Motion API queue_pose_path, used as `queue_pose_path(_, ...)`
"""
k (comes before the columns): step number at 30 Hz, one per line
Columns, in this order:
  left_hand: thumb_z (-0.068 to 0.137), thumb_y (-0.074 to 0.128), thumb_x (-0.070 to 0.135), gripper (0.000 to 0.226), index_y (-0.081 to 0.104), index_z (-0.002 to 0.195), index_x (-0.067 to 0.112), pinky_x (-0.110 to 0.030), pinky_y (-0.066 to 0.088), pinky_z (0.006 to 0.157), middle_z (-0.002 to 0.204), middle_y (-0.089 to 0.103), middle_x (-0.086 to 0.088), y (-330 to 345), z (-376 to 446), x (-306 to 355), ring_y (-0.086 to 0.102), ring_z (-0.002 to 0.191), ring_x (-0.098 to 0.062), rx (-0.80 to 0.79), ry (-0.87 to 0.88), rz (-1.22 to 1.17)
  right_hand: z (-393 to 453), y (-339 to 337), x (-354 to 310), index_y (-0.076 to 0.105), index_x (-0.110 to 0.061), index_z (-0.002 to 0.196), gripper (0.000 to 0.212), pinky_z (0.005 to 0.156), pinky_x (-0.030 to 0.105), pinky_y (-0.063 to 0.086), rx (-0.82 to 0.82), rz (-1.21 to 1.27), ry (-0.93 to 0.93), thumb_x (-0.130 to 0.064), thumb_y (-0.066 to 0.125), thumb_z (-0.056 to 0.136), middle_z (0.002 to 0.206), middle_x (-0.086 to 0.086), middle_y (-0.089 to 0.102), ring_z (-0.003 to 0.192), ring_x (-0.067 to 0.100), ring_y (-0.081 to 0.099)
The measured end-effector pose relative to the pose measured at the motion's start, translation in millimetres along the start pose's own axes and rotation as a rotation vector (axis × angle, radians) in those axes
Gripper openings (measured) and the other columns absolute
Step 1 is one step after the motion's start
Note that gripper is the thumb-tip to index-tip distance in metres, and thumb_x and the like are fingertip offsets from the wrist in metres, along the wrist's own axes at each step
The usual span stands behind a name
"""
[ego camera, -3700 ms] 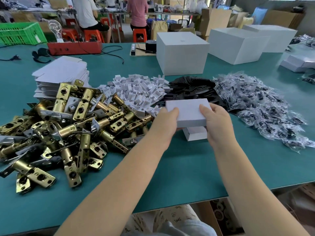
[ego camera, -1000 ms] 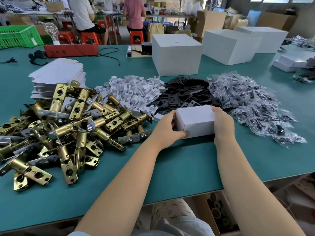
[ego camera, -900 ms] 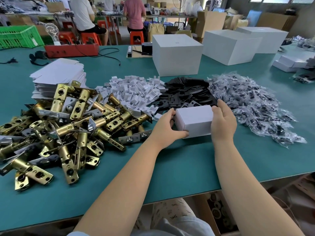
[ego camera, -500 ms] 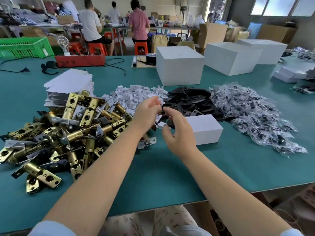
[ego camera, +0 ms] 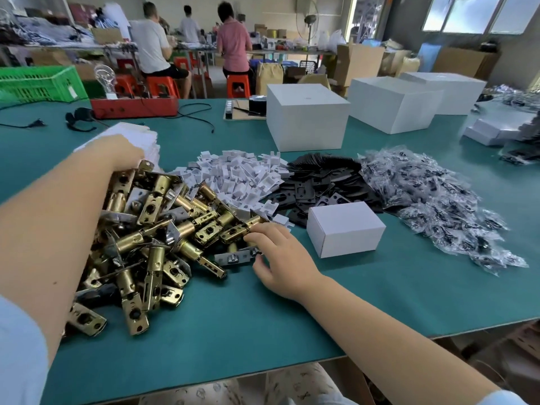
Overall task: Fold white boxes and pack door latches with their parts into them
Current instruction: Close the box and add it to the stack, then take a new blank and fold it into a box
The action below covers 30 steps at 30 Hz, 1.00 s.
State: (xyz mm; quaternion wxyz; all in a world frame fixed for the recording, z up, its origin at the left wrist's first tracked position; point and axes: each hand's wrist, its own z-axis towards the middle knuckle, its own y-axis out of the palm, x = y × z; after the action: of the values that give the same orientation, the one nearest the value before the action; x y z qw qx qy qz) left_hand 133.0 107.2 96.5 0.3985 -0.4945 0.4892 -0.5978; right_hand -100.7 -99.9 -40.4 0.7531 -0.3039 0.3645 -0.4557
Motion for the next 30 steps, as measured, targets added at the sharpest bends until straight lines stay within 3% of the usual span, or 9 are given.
queue_pose_path(3, 0.100, 0.047, 0.010, 0.017, 0.058, 0.105, -0.003, -0.037, 0.038, 0.092, 0.130, 0.053, -0.030, 0.9, 12.8, -7.7, 0.049, 0.107, -0.034, -0.063, -0.016, 0.055, 0.4, 1.1, 0.9, 0.066, 0.001, 0.110, 0.036, 0.093, 0.037, 0.047, 0.004, -0.011, -0.003, 0.003, 0.066, 0.074, 0.111, 0.016, 0.064, 0.106, 0.035, 0.060)
queue_pose_path(7, 0.096, 0.056, 0.011, 0.022, 0.055, 0.078, -0.001, -0.032, 0.033, 0.066, 0.083, 0.055, -0.019, -9.4, 19.5, -7.0, 0.044, 0.068, -0.026, -0.021, -0.043, 0.146, 1.4, 2.0, 3.3, 0.066, -0.001, 0.110, 0.034, 0.091, 0.035, 0.047, 0.023, 0.002, 0.043, 0.002, 0.064, 0.076, 0.111, 0.013, 0.064, 0.105, 0.032, 0.058)
queue_pose_path(10, 0.089, 0.066, 0.042, 0.056, 0.061, 0.118, -0.006, -0.038, 0.046, 0.082, 0.115, 0.060, -0.024, -11.7, 32.2, -21.5, 0.058, 0.102, -0.039, 0.001, -0.128, 0.182, 2.2, 2.9, 4.6, 0.066, -0.002, 0.111, 0.033, 0.091, 0.033, 0.046, 0.017, 0.004, 0.064, 0.000, 0.063, 0.078, 0.112, 0.012, 0.063, 0.107, 0.030, 0.058)
queue_pose_path(14, 0.072, 0.062, 0.075, 0.080, 0.053, 0.114, 0.008, -0.047, 0.046, 0.091, 0.116, 0.058, -0.018, -7.8, 33.0, -21.0, 0.055, 0.109, -0.039, -0.019, -0.153, 0.210, 3.3, 4.0, 4.7, 0.066, -0.003, 0.112, 0.033, 0.094, 0.031, 0.043, 0.007, 0.009, 0.088, -0.002, 0.061, 0.080, 0.114, 0.010, 0.063, 0.109, 0.028, 0.056)
queue_pose_path(17, 0.078, 0.068, 0.060, 0.064, 0.060, 0.105, 0.003, -0.041, 0.048, 0.079, 0.094, 0.062, -0.013, -10.9, 36.5, -17.8, 0.058, 0.091, -0.034, -0.008, -0.101, 0.237, 3.8, 3.5, 4.6, 0.065, -0.005, 0.114, 0.034, 0.096, 0.028, 0.039, -0.003, 0.018, 0.112, -0.003, 0.059, 0.081, 0.115, 0.008, 0.062, 0.111, 0.027, 0.055)
queue_pose_path(20, 0.084, 0.067, 0.027, 0.026, 0.057, 0.073, 0.005, -0.037, 0.049, 0.071, 0.072, 0.057, -0.012, -14.2, 38.0, -18.7, 0.058, 0.072, -0.030, 0.030, -0.077, 0.270, 4.0, 2.7, 4.7, 0.064, -0.005, 0.115, 0.034, 0.095, 0.029, 0.039, -0.019, 0.024, 0.122, -0.004, 0.058, 0.082, 0.115, 0.009, 0.062, 0.112, 0.028, 0.055)
queue_pose_path(22, 0.082, 0.068, 0.034, 0.038, 0.056, 0.059, 0.008, -0.037, 0.051, 0.069, 0.062, 0.056, -0.009, -13.7, 38.6, -19.4, 0.059, 0.067, -0.030, 0.044, -0.040, 0.296, 4.2, 1.7, 4.0, 0.064, -0.004, 0.115, 0.034, 0.094, 0.030, 0.040, -0.029, 0.025, 0.125, -0.003, 0.059, 0.081, 0.115, 0.009, 0.062, 0.111, 0.028, 0.055)
queue_pose_path(26, 0.078, 0.067, 0.066, 0.068, 0.063, 0.099, 0.002, -0.040, 0.049, 0.073, 0.081, 0.054, -0.009, -8.4, 40.3, -19.0, 0.053, 0.079, -0.030, 0.046, -0.032, 0.312, 3.8, 0.8, 2.4, 0.065, -0.004, 0.112, 0.033, 0.092, 0.027, 0.038, -0.020, 0.016, 0.135, -0.002, 0.060, 0.080, 0.111, 0.010, 0.063, 0.107, 0.029, 0.056)
queue_pose_path(30, 0.094, 0.057, 0.044, 0.052, 0.061, 0.062, 0.004, -0.032, 0.044, 0.059, 0.062, 0.061, -0.007, -9.0, 37.9, -17.5, 0.056, 0.061, -0.023, 0.059, 0.120, 0.411, 3.5, 0.4, 1.3, 0.066, -0.003, 0.111, 0.033, 0.090, 0.029, 0.040, -0.010, 0.016, 0.134, -0.002, 0.060, 0.078, 0.109, 0.010, 0.064, 0.105, 0.029, 0.057)
